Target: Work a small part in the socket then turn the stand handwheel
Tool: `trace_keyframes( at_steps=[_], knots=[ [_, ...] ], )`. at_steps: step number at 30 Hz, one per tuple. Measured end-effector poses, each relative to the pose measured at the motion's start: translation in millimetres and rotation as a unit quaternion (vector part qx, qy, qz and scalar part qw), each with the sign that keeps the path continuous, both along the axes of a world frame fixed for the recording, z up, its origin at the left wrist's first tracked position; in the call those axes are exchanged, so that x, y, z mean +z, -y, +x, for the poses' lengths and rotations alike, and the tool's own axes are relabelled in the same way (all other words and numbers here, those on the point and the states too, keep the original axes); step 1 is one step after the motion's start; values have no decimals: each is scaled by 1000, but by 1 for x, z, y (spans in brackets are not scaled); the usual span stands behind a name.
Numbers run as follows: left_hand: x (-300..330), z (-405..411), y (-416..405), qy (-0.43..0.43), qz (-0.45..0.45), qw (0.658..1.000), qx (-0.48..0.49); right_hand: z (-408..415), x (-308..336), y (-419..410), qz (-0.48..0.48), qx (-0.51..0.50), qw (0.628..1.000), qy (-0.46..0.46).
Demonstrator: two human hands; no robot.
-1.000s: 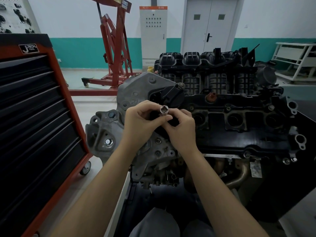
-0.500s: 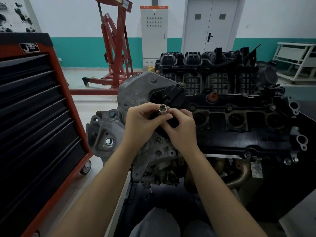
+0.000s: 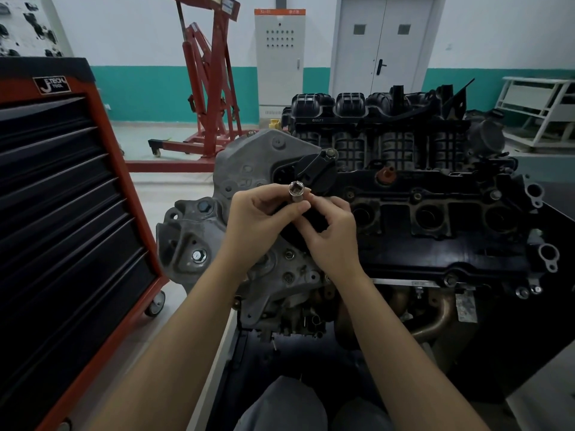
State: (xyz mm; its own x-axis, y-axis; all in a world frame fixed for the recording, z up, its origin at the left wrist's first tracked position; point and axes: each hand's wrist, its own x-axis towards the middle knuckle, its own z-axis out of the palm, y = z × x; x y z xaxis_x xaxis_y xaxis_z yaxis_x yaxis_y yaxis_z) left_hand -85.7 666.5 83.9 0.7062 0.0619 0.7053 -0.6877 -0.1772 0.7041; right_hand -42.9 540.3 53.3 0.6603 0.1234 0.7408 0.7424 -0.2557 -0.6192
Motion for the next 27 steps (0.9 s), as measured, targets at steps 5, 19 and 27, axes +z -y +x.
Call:
trace_keyframes(
  at_steps=[5, 19, 27],
  knots=[
    [-1, 1, 2, 11, 30, 999, 32, -1, 0, -1, 26, -7, 999, -41],
    [-1, -1, 2, 8, -25, 1000, 16, -1, 1, -2, 15, -10, 999, -43],
    [-2, -1, 0, 3, 0, 1000, -9, 1, -2, -1, 1, -13, 999, -36]
  ],
)
